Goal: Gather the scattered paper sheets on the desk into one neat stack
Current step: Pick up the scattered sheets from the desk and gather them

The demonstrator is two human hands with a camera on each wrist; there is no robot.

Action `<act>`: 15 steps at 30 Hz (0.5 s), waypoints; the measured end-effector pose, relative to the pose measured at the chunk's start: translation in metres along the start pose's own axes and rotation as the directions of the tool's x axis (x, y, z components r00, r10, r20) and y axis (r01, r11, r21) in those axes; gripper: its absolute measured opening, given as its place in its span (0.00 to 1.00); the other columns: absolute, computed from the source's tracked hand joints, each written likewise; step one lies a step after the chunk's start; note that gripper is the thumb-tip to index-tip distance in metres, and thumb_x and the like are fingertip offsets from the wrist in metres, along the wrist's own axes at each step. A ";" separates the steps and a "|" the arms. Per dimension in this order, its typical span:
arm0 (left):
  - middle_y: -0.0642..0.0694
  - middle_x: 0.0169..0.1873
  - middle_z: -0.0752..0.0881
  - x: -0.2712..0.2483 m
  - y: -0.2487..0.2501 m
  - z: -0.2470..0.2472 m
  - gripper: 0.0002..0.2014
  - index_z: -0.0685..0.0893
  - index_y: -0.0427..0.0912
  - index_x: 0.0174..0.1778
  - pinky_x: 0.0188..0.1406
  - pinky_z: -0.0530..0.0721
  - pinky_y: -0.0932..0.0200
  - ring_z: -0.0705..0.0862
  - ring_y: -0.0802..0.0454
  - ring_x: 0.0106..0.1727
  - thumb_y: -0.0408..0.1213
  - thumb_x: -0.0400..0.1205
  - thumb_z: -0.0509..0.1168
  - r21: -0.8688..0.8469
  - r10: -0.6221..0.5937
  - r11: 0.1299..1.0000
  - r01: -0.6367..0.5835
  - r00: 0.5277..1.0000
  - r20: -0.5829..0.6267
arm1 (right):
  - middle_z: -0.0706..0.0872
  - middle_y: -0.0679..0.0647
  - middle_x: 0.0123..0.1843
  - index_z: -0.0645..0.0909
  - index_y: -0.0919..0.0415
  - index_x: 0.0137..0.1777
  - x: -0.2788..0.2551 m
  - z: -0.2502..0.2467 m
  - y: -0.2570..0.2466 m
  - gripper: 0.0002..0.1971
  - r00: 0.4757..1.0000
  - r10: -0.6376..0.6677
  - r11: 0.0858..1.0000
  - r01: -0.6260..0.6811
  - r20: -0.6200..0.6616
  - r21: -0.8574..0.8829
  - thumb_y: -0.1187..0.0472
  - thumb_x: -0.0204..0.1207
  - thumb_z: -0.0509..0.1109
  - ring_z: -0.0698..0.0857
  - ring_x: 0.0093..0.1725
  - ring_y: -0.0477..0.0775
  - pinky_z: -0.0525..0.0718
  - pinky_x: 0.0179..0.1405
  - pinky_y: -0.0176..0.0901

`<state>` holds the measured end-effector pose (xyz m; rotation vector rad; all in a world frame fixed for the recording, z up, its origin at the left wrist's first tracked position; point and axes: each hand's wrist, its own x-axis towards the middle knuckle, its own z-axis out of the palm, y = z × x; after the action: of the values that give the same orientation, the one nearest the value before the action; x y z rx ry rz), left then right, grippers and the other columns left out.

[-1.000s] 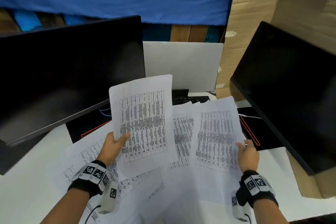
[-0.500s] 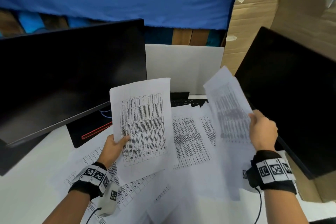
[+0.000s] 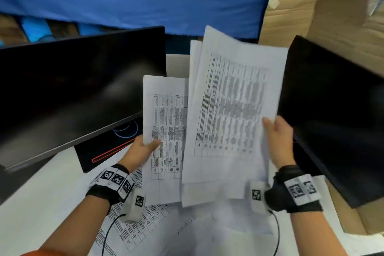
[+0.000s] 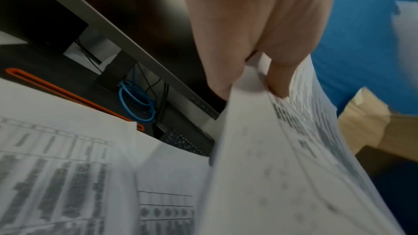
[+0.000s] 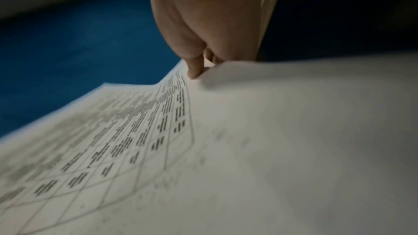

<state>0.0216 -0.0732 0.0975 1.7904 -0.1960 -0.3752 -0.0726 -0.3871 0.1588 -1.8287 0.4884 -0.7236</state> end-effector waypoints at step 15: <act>0.59 0.40 0.91 -0.010 0.009 0.015 0.11 0.82 0.46 0.56 0.42 0.85 0.70 0.88 0.67 0.46 0.38 0.77 0.65 -0.218 0.199 0.952 -0.216 0.975 -0.098 | 0.82 0.40 0.56 0.72 0.58 0.67 -0.054 0.081 0.017 0.16 0.957 0.058 0.964 -0.128 0.283 0.234 0.68 0.80 0.61 0.82 0.50 0.24 0.79 0.46 0.19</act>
<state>0.0079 -0.0857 0.1040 1.5370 -0.2752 -0.1718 -0.0570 -0.3038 0.1087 -1.6232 0.2839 -0.4350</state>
